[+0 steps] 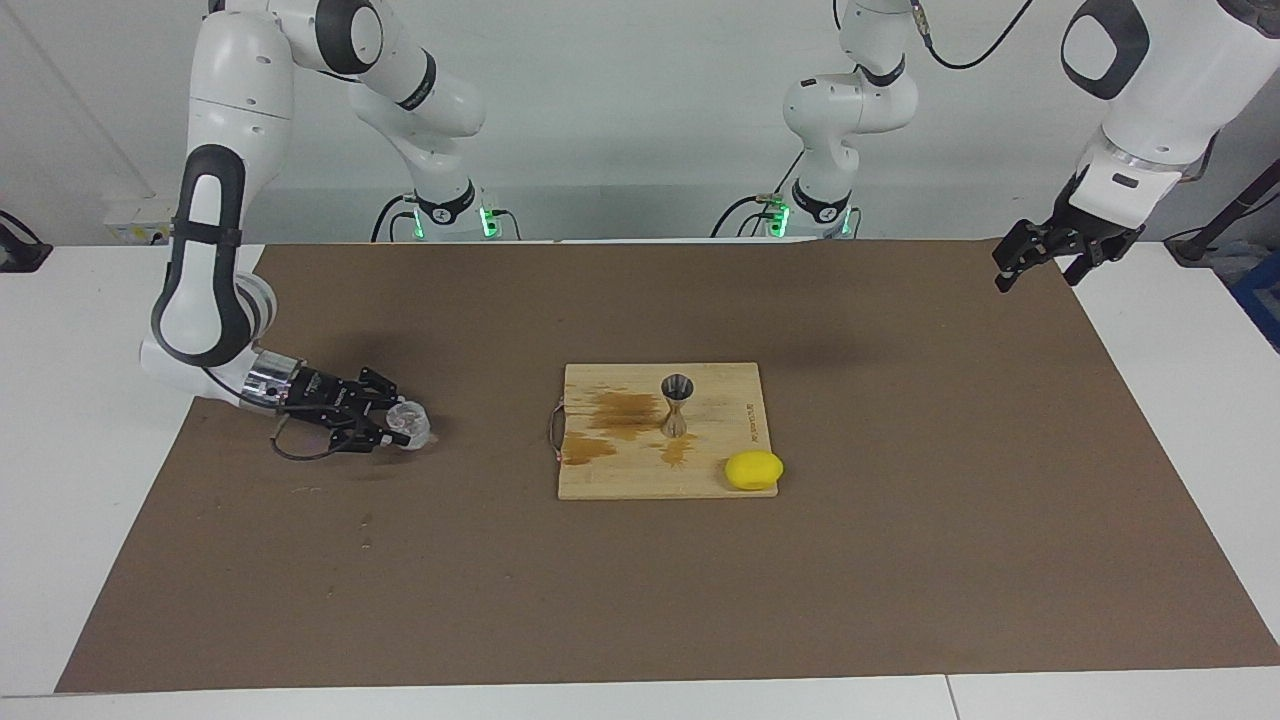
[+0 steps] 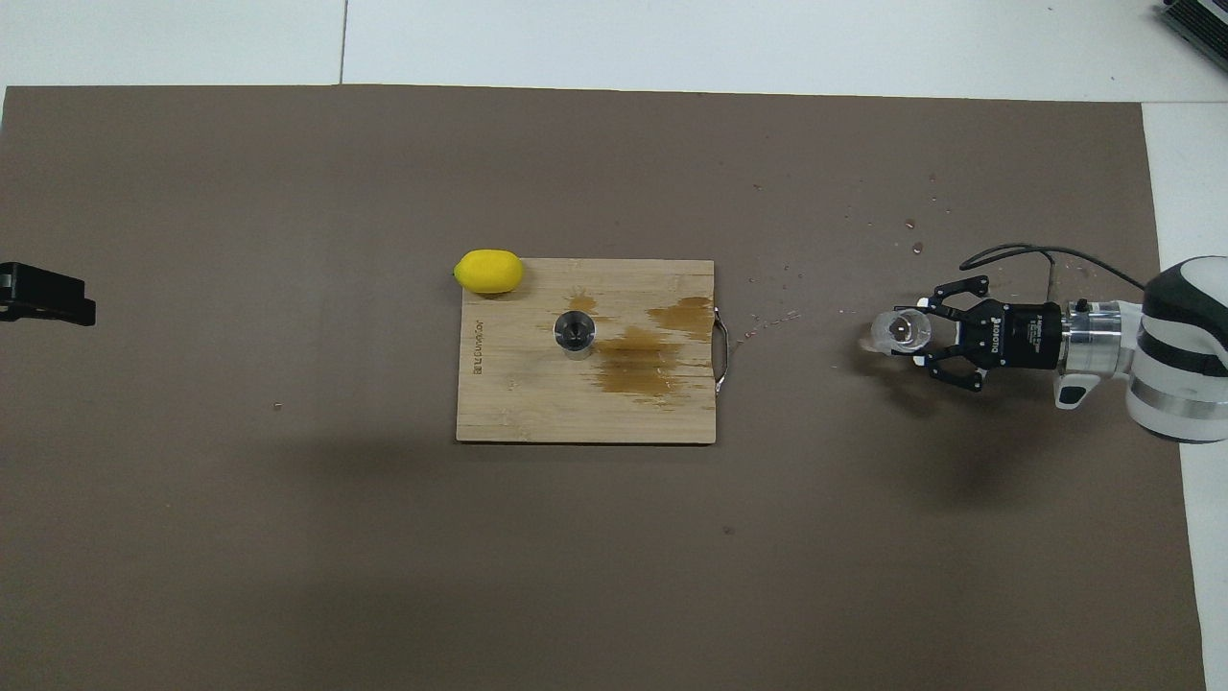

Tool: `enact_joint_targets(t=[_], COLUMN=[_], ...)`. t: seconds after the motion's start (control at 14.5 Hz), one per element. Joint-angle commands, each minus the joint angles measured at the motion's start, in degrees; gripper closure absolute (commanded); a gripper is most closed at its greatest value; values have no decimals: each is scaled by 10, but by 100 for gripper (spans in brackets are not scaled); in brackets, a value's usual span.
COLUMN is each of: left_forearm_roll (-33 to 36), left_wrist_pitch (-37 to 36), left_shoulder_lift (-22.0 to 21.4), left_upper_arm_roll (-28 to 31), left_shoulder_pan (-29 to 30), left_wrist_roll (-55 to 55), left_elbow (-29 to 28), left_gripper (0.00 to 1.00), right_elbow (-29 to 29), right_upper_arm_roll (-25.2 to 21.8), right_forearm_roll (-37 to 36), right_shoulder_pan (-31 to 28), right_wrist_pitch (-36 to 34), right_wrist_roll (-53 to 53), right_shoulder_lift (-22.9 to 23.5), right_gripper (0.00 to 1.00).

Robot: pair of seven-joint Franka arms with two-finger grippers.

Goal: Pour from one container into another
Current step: 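Lower the glass cup onto the table with the right gripper, then open the right gripper to release the clear glass cup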

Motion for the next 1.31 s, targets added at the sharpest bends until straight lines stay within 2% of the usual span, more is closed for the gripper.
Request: enact_joint_targets(t=[0.0,0.41,1.24], left_forearm_roll=[3,3,3], left_wrist_pitch=[1,0,1], left_shoulder_lift=[-2,-2,-2], left_upper_arm_roll=[5,3,5], left_shoulder_pan=[-7,-7,-8], left_wrist_roll=[-10,-10,-10], left_elbow=[4,5,4], left_gripper=[0,0,0], right_elbow=[-6,-14,-16], right_upper_arm_roll=[2,2,2], right_forearm_roll=[30,67,72], right_shoulder_pan=[10,29,31], right_wrist_pitch=[4,5,5], right_wrist_roll=[-18,-25,-39], right_shoulder_lift=[3,6,15], right_gripper=[100,100,100])
